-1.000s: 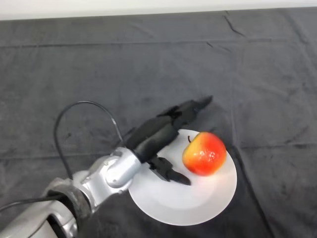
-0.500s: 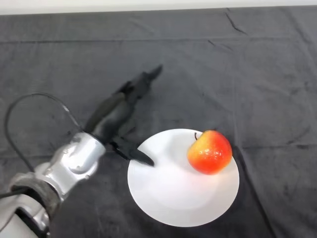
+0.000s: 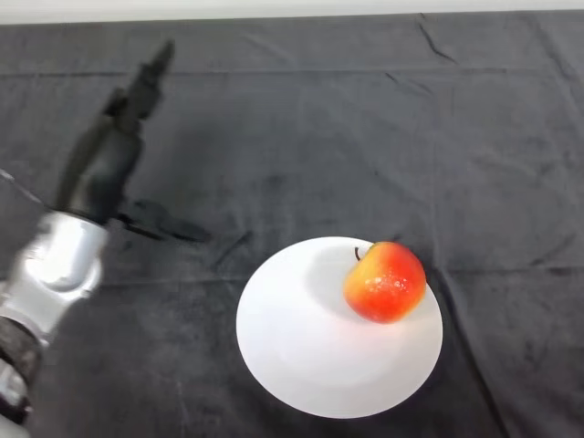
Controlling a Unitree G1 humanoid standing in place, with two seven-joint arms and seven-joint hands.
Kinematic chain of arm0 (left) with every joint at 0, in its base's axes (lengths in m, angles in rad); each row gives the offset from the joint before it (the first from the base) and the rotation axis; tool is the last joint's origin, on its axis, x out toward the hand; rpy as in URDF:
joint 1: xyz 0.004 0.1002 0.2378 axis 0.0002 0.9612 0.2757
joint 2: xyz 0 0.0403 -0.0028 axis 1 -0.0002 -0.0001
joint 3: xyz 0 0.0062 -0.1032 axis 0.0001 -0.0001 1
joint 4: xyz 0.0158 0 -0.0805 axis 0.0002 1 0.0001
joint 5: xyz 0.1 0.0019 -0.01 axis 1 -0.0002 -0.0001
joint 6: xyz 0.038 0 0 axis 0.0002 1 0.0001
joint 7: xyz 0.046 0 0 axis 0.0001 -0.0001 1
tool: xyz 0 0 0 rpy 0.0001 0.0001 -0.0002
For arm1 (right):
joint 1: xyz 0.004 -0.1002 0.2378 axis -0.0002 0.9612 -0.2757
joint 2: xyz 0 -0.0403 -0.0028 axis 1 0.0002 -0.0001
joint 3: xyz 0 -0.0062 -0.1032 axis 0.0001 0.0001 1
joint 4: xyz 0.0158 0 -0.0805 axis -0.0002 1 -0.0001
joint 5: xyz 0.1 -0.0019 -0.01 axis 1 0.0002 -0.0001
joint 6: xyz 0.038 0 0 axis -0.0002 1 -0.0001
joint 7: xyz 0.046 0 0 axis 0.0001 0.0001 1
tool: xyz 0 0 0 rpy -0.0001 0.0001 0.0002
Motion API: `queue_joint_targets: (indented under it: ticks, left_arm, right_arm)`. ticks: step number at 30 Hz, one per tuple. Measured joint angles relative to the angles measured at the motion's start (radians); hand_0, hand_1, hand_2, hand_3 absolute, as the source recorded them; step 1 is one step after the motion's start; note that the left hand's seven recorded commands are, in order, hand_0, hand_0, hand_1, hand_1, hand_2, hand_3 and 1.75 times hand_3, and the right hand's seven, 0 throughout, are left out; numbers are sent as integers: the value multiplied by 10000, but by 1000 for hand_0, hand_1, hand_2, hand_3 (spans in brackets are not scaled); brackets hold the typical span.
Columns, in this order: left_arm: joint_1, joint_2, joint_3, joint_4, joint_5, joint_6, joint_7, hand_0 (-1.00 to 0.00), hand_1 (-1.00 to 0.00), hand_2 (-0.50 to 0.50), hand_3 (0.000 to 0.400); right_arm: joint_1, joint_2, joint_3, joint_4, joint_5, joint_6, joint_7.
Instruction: Move the apple to the plate
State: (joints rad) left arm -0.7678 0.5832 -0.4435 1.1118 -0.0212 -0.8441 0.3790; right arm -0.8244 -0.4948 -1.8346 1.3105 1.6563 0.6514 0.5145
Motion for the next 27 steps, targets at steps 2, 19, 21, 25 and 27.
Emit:
queue_joint_targets:
  ticks: [2,19,21,25,27]
  left_arm:
    - [8,231,334,-2,-115,-27,132,0,0,0,0]
    - [529,1568,2641,151,-1104,-369,1277,0,0,0,0]
    - [562,1689,2836,329,-1273,-371,1359,0,0,0,0]
    - [867,1858,3129,383,-1325,-376,1637,0,0,0,0]
    - [943,1858,3328,517,-1324,-375,1760,0,0,0,0]
  right_arm:
    - [0,0,0,0,1,0,0]
    - [0,-1,-3,15,2,0,-1]
    - [0,0,-3,16,1,0,-1]
    - [0,-1,-3,16,1,0,-1]
    - [0,0,-3,19,-1,0,-2]
